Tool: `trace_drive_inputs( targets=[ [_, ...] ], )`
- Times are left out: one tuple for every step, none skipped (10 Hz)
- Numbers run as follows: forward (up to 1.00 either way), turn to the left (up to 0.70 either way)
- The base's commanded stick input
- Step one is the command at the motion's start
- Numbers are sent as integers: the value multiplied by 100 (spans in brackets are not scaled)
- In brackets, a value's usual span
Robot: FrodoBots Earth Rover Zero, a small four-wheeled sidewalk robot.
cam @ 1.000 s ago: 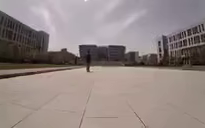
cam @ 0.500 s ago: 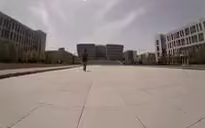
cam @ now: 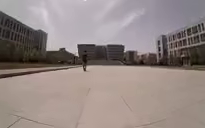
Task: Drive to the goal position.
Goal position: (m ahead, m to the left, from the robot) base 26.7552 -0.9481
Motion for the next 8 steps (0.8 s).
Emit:
trace_drive_inputs(
  targets=[
    [100, 0],
    [100, 0],
    [100, 0],
    [100, 0],
    [100, 0],
    [100, 0],
    [100, -5],
    [100, -23]
  ],
)
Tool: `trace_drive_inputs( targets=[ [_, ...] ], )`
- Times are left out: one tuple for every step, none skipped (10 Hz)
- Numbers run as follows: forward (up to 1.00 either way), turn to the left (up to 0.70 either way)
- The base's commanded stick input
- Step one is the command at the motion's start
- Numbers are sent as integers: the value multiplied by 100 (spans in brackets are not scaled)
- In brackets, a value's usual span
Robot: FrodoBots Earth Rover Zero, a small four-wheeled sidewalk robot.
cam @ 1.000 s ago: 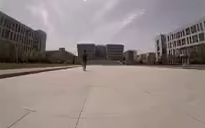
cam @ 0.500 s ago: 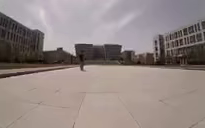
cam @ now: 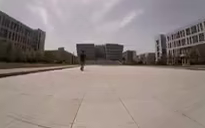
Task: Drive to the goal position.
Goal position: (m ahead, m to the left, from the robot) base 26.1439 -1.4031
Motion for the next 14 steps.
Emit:
trace_drive_inputs(
  targets=[
    [100, -34],
    [100, 0],
    [100, 0],
    [100, 0],
    [100, 0],
    [100, 0],
    [100, 0],
    [100, -2],
    [100, -4],
    [100, -18],
    [100, -28],
    [100, -31],
    [100, -8],
    [100, 0]
  ],
)
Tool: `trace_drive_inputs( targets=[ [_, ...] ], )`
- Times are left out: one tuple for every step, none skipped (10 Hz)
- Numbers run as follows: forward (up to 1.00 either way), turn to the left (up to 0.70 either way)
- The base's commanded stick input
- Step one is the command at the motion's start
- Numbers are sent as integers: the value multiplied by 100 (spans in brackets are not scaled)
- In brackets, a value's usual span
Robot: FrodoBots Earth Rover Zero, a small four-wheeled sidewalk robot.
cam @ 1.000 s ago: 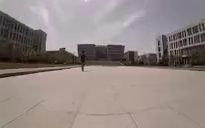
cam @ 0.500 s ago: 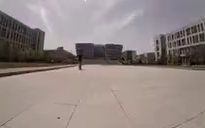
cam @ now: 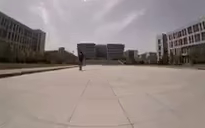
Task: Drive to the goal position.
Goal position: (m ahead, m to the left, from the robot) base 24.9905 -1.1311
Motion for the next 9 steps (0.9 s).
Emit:
trace_drive_inputs(
  targets=[
    [100, 0],
    [100, 0],
    [100, 0],
    [100, 0],
    [100, 0],
    [100, 0],
    [100, 0],
    [100, 0],
    [100, 0]
  ],
)
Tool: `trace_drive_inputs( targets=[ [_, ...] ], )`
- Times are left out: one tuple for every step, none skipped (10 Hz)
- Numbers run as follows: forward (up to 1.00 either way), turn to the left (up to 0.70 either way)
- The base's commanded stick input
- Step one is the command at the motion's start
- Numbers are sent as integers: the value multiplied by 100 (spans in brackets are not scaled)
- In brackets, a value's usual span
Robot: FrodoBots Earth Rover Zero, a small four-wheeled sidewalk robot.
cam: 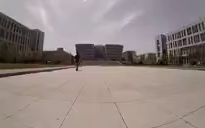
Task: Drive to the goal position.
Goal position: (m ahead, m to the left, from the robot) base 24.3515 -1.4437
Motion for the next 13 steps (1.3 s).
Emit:
trace_drive_inputs(
  targets=[
    [100, 0],
    [100, 0],
    [100, 0],
    [100, 0],
    [100, 0],
    [100, 0],
    [100, 0],
    [100, 0],
    [100, 0],
    [100, -10],
    [100, -31],
    [100, -35],
    [100, -18]
  ],
)
